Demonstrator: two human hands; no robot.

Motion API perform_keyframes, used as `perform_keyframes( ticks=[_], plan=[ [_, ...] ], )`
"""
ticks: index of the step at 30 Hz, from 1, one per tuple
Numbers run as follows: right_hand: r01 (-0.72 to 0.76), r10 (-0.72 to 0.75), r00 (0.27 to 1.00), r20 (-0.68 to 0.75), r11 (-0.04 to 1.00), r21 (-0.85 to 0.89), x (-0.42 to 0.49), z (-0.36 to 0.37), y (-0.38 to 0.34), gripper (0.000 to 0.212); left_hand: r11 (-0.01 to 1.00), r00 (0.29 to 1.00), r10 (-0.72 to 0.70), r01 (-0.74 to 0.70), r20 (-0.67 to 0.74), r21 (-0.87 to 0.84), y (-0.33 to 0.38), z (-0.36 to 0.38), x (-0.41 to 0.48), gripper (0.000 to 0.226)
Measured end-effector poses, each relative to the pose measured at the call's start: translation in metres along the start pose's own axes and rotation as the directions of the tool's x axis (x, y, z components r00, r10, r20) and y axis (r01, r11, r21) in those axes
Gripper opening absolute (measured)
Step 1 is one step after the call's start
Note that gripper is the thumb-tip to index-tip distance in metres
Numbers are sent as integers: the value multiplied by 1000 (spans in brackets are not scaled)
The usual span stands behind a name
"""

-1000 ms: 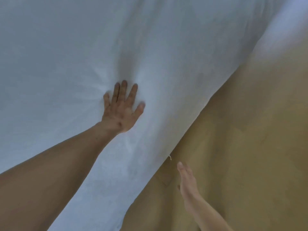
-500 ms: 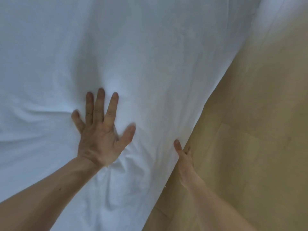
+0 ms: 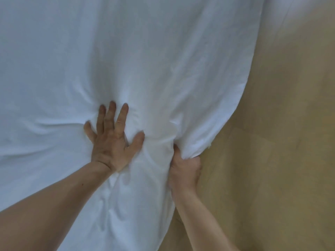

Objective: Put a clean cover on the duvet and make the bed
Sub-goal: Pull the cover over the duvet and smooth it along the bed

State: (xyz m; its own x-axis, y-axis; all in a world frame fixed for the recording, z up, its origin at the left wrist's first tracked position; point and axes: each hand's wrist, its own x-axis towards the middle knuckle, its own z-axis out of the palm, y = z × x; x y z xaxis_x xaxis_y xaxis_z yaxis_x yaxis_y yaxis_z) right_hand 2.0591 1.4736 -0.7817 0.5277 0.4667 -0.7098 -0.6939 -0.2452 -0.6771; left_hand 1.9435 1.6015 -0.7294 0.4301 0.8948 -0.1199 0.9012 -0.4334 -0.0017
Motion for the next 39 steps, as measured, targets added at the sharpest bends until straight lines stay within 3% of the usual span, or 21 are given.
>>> perform_keyframes(
  ticks=[2, 3, 5, 6, 7, 8, 10, 12, 13, 14, 16, 18, 20, 22, 24, 27, 29, 31, 33, 36, 39],
  plan=[
    [52, -67, 990, -126, 992, -119, -28, 11, -9, 28, 998, 992, -29, 35, 122, -51, 4, -24, 5, 101],
    [98, -124, 981, -148, 980, -172, -41, 18, -12, 28, 979, 980, -32, 70, 197, -191, 9, -46, 9, 109],
    [243, -293, 943, -157, 930, -277, -62, 32, -26, 30, 797, 944, -11, 208, 331, -567, 28, -95, 14, 115],
    [322, -384, 909, -162, 894, -310, -73, 39, -37, 38, 711, 930, 40, 230, 364, -665, 43, -119, 12, 113],
    [373, -453, 876, -168, 855, -361, -84, 47, -50, 49, 729, 920, 93, 198, 382, -656, 62, -140, 6, 113],
    [405, -497, 857, -137, 814, -418, -97, 55, -63, 61, 816, 906, 128, 135, 403, -563, 81, -157, 1, 116],
    [468, -512, 854, 95, 674, -572, -130, 67, -85, 78, 965, 903, 135, -26, 407, -262, 105, -174, 1, 122],
    [598, -511, 790, 340, 520, -609, -156, 74, -93, 82, 993, 941, 95, -111, 324, 31, 105, -183, 15, 108],
    [649, -461, 761, 457, 533, -542, -166, 74, -97, 82, 986, 963, 88, -121, 254, 119, 97, -189, 26, 90],
    [655, -377, 733, 566, 614, -440, -172, 72, -99, 82, 982, 977, 84, -114, 195, 149, 88, -195, 38, 68],
    [574, -303, 715, 630, 768, -283, -167, 63, -97, 71, 988, 988, 71, -89, 138, 127, 63, -205, 59, 31],
    [453, -320, 826, 464, 867, -207, -144, 55, -89, 41, 994, 990, 65, -76, 125, 81, 36, -210, 73, 20],
    [319, -239, 935, 262, 889, -329, -111, 51, -76, 38, 997, 986, 69, -73, 152, 20, 16, -208, 81, 18],
    [162, -113, 984, 136, 888, -431, -76, 54, -74, 61, 996, 978, 84, -81, 190, -23, 9, -201, 87, 18],
    [42, -25, 999, 45, 904, -426, -45, 66, -71, 86, 994, 972, 107, -96, 207, -59, 3, -192, 91, 19],
    [-170, 147, 980, -131, 967, -188, -1, 69, -66, 117, 986, 967, 160, -145, 199, -86, 2, -178, 90, 18],
    [-259, 253, 960, -118, 965, -32, 27, 61, -42, 135, 981, 966, 180, -161, 188, -113, -4, -173, 93, 18],
    [-341, 341, 940, 16, 940, -4, 33, 51, -25, 121, 977, 962, 194, -172, 192, -129, -7, -169, 96, 19],
    [-394, 394, 915, 89, 919, -22, 21, 53, -38, 82, 974, 961, 201, -176, 188, -143, -7, -167, 98, 19],
    [-249, 247, 969, 29, 965, 87, 12, 66, -53, 34, 978, 963, 190, -169, 192, -122, 0, -165, 94, 20],
    [-60, 60, 998, 9, 993, 97, -15, 65, -84, 23, 983, 963, 161, -136, 214, -127, 17, -169, 81, 27]
  ],
)
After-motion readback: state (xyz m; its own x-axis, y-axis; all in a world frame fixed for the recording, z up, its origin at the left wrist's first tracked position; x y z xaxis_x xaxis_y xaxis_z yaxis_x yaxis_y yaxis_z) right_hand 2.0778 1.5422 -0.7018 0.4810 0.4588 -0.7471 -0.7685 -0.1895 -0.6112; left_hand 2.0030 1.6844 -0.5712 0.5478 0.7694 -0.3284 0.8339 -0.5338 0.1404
